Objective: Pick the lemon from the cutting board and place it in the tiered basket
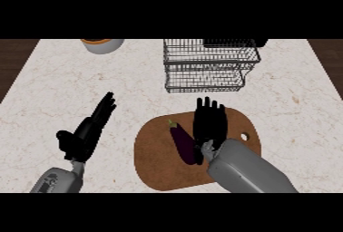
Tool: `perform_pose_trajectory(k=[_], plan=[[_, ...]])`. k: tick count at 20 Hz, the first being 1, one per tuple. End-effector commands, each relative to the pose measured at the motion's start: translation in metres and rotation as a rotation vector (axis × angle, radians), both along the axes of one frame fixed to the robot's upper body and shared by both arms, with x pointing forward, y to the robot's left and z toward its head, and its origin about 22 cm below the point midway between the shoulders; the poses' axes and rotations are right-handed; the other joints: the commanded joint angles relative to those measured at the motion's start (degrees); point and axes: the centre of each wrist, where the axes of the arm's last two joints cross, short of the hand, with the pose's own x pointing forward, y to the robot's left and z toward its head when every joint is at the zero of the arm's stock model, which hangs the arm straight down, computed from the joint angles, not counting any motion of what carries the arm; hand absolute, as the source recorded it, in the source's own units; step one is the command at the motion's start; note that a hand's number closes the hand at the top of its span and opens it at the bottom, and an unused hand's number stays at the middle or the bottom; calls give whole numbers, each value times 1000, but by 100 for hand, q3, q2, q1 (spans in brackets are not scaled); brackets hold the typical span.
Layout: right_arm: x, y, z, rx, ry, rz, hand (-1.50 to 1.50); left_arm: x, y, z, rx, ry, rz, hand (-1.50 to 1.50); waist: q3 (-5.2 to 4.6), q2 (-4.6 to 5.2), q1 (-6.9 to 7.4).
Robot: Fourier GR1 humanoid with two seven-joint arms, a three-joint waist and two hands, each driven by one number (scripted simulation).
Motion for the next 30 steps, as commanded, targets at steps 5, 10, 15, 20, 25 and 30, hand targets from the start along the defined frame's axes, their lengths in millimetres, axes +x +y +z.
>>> perform_pose_trajectory(k=[5,10,15,20,25,30], plan=[[-1,-20,-14,-64,28,-163,-150,8,-13,2,5,7,11,0,3,9,-2],[-16,-22,-11,-45,48,-157,-150,-10,8,-8,-3,2,-9,0,2,2,16],[-3,-28,-37,-23,65,-144,-150,3,-10,5,-27,-2,-26,0,4,15,44],[7,-22,-50,47,-92,-40,150,-3,-6,3,6,-7,-27,0,5,22,68],[4,-32,-35,58,-119,-27,150,2,-1,-3,5,-10,-17,0,3,14,30],[-6,0,-39,52,-160,-23,150,-6,21,-8,-1,7,-27,0,3,15,47]])
